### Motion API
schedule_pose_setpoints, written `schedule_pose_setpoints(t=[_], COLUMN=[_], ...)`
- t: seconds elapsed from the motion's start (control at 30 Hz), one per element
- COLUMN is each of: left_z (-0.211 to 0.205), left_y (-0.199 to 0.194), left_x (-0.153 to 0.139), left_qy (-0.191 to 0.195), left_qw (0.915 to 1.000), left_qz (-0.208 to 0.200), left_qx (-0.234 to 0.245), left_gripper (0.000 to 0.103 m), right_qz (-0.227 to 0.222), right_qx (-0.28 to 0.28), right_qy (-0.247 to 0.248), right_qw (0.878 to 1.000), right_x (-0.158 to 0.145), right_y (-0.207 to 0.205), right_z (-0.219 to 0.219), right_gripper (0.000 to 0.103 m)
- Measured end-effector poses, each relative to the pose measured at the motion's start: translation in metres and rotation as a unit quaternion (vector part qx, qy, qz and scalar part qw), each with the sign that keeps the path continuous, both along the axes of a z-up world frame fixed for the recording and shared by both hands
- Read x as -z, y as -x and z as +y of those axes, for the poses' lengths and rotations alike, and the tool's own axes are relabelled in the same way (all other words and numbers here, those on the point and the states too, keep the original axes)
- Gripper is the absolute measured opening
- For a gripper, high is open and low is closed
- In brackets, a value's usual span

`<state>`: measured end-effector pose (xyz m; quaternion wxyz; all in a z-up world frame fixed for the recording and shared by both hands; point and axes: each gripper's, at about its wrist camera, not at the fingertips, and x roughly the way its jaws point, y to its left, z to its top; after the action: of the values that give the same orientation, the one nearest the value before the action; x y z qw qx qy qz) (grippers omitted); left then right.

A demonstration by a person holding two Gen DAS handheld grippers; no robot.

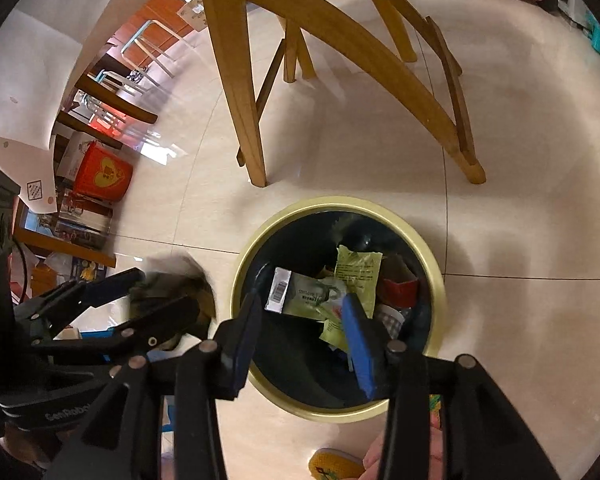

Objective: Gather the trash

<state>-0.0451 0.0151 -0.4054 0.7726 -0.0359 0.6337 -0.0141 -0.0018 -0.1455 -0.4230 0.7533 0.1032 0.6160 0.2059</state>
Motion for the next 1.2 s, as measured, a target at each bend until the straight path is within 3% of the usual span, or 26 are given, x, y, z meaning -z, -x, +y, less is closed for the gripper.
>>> schedule_pose_setpoints(t=[0.1, 0.2, 0.37, 0.47, 0.6, 0.7, 0.9, 1.07, 1.2], left_z=[-0.002, 0.003, 0.009, 0.013, 0.020, 0.020, 0.019, 0.013, 0.011], left_y=[0.003, 0.005, 0.008, 0.011, 0.014, 0.016, 0.016, 0.010, 0.006], left_x=[-0.006, -0.008, -0.027, -0.055, -0.105, -0.147, -0.236, -0.321, -0.377], left_qy=[0.003, -0.003, 0.000, 0.001, 0.010, 0.012, 0.000, -0.040, -0.050], left_qw=[1.0000, 1.0000, 0.9998, 0.9993, 0.9977, 0.9963, 0.9931, 0.9885, 0.9848], left_qz=[-0.008, -0.007, -0.018, -0.034, -0.058, -0.075, -0.108, -0.141, -0.163], left_qx=[0.002, -0.002, -0.008, -0.014, -0.032, -0.040, -0.046, -0.038, -0.032], left_gripper=[0.077, 0.089, 0.089, 0.089, 0.089, 0.089, 0.089, 0.089, 0.089], right_qz=[-0.009, -0.019, -0.031, -0.039, -0.055, -0.069, -0.089, -0.103, -0.129], right_qx=[0.004, 0.011, 0.009, 0.006, -0.004, -0.010, 0.003, 0.012, 0.022], right_qy=[0.001, 0.003, 0.004, 0.004, 0.017, 0.028, 0.042, 0.070, 0.073], right_qw=[1.000, 1.000, 0.999, 0.999, 0.998, 0.997, 0.995, 0.992, 0.989], right_x=[-0.008, -0.018, -0.040, -0.062, -0.102, -0.139, -0.229, -0.313, -0.378], right_y=[0.001, 0.003, 0.007, 0.011, 0.015, 0.018, 0.019, 0.020, 0.020], right_z=[-0.003, -0.007, -0.008, -0.007, -0.002, 0.001, -0.001, 0.000, -0.001], right_gripper=[0.043, 0.043, 0.043, 0.043, 0.044, 0.060, 0.061, 0.061, 0.061])
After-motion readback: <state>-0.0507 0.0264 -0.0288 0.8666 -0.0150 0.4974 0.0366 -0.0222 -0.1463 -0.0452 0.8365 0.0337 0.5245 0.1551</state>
